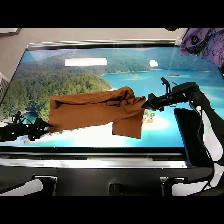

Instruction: Fold the clothes and pants, and hang the long-sleeved shirts on hangers.

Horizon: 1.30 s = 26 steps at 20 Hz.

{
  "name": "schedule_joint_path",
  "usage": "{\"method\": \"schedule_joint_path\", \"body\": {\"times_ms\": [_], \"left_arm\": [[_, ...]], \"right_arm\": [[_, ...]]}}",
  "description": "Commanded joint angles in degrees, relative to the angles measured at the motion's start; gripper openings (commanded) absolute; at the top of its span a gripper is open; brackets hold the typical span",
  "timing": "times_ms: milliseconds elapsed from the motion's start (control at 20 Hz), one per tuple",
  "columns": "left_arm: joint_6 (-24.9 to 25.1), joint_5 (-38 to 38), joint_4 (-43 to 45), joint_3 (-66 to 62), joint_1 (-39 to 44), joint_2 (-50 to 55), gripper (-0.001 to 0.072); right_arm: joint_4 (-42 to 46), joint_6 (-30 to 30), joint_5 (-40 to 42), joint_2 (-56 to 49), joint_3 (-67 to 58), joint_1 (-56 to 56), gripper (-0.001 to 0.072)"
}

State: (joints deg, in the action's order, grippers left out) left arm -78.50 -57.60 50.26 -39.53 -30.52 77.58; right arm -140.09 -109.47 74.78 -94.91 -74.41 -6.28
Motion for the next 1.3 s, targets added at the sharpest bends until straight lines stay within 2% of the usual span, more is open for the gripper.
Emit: {"method": "schedule_joint_path", "body": {"times_ms": [0,50,200,350,450,700,850,950,1100,1250], "left_arm": [[0.83,1.66,0.28,0.04,1.46,2.4,0.0168],[1.99,1.53,-0.85,0.0,1.68,2.36,0.0017],[5.05,-0.17,-7.04,-3.06,1.86,2.08,0.0013],[4.81,-4.09,-8.04,-13.86,4.02,1.27,0.001],[2.67,-5.99,-7.65,-24.94,5.66,-0.46,0.001],[-6.25,-8.7,4.63,-58.31,8.55,-7.17,0.001],[-12.11,-10.62,12.79,-70.49,8.57,-13.92,0.001],[-14.93,-11.32,18.08,-72.15,8.57,-20.48,0.001],[-17.66,-16.57,26.34,-72.15,8.57,-29.53,0.0011],[-19.74,-21.97,30.67,-72.13,8.57,-34.18,0.0011]], "right_arm": [[0.07,-0.04,0.74,0.74,-0.02,0.07,0.0033],[0.07,-0.07,0.72,1.25,-0.02,0.07,0.0033],[-0.63,-1.01,0.61,3.76,-0.2,0.07,0.0032],[-0.63,-1.75,0.02,7.15,-5.97,0.07,0.0031],[-0.17,-1.49,-1.31,10.03,-13.73,0.07,0.0031],[3.85,4.24,-3.91,20.65,-35.52,0.07,0.0031],[9.49,8.81,-3.87,30.53,-42.1,0.04,0.0032],[13.03,11.17,-3.74,38.05,-42.23,0.07,0.0032],[19.26,16.24,-3.65,47.87,-42.23,0.07,0.0032],[22.56,21.29,-3.54,52.39,-42.23,0.07,0.0032]]}}
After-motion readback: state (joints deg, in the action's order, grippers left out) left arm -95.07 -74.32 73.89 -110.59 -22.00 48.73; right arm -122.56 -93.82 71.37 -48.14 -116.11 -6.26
